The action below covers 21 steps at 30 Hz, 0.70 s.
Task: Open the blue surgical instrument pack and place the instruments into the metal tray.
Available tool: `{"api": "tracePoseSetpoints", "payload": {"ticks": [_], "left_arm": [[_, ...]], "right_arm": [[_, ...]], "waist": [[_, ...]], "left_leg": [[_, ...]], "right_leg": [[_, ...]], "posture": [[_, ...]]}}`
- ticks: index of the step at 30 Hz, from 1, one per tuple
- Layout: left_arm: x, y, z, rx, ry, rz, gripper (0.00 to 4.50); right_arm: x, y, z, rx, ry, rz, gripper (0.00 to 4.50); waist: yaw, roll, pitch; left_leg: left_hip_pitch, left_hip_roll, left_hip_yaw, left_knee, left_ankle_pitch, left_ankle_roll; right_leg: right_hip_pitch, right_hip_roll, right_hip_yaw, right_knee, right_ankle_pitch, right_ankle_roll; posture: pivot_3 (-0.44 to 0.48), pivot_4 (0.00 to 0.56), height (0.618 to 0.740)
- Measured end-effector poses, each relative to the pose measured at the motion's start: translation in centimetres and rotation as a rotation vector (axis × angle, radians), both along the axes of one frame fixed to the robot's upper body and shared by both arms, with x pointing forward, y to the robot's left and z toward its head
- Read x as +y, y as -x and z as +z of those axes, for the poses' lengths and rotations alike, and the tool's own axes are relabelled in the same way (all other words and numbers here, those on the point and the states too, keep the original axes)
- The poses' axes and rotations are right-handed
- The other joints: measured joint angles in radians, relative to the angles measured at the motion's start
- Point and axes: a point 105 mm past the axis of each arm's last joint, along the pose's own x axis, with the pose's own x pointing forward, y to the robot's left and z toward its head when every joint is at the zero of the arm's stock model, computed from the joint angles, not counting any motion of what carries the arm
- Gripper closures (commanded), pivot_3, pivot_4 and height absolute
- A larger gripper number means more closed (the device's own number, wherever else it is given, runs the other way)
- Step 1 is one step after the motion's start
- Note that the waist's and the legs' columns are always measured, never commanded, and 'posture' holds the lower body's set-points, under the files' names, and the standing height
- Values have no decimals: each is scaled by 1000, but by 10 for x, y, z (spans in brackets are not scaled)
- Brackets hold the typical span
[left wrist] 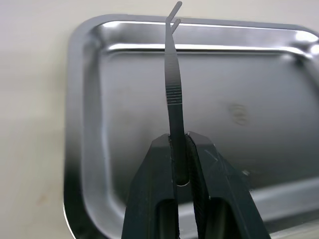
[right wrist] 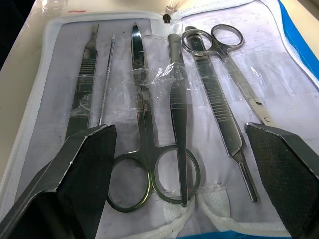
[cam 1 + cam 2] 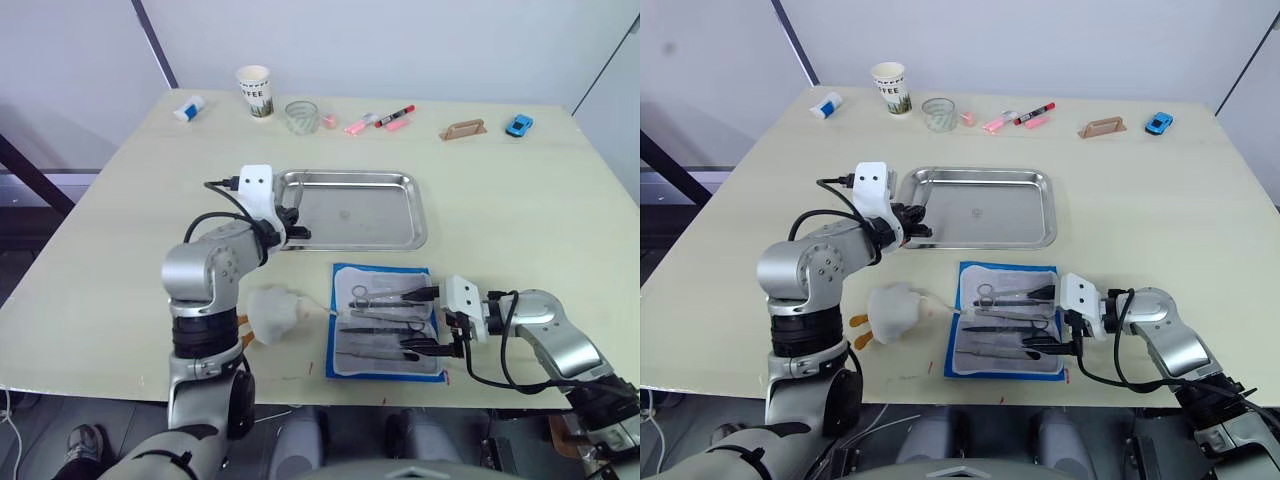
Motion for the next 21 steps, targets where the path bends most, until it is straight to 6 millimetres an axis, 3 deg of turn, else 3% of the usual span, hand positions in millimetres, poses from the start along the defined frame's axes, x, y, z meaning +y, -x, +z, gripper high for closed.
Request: {"api": "tracePoseSetpoints", "payload": {"ticks": [5,20,21], "left_arm": [[9,-6,-18,65,-24,62,4451],[3,-15,-24,66,-17,66,4451],[3,-15,-24,66,-14,70,3632]], "right_arm": [[0,0,0,1,0,-1,0],[0,1,0,-1,-2,-8,0],[0,1,0,-2,-2,-8,0]], "waist": [[1,0,0],[0,0,0],[0,0,0]], "left_leg": [[0,0,0,0,0,0],[0,0,0,0,0,0],[0,0,0,0,0,0]], "right_leg": [[0,0,0,0,0,0],[0,0,0,0,0,0],[0,0,0,0,0,0]], "posture": [[0,150,740],[0,150,740],[0,150,740]]}}
